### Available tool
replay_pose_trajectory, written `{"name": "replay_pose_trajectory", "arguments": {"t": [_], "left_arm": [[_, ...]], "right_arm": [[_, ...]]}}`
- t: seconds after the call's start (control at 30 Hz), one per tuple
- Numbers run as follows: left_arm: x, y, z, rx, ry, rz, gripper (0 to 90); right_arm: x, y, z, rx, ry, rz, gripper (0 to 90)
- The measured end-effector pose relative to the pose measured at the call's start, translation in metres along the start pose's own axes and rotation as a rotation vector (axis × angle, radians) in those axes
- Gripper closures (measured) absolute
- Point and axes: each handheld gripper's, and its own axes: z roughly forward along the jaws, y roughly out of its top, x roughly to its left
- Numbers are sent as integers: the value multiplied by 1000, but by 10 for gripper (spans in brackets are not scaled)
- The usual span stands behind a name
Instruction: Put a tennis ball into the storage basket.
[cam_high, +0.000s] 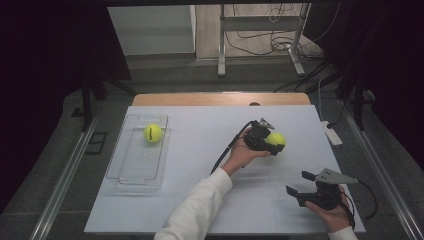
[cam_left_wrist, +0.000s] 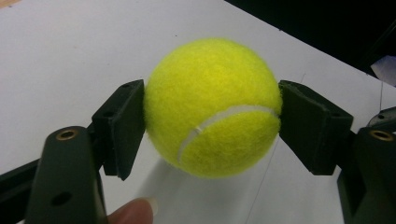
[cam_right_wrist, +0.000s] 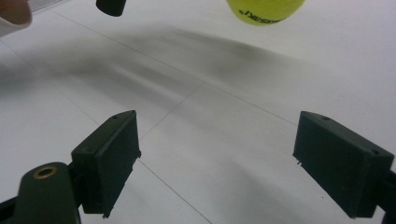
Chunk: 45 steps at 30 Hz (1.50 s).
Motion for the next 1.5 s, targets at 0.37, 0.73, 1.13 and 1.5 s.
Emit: {"name": "replay_pose_trajectory", "arguments": {"t": [0.37, 0.73, 1.13, 1.5], "left_arm": [[3, -7, -16, -17, 15, 1, 278], [4, -13, -28, -24, 19, 3, 278], [11, -22, -44, -39, 39, -13, 277], [10, -27, -55, -54, 35, -19, 277]], "right_arm": [[0, 0, 1, 4, 1, 0, 146], [0, 0, 2, 6, 3, -2, 146], [2, 2, 5, 12, 8, -7, 145], [3, 3, 7, 7, 9, -13, 146]]}}
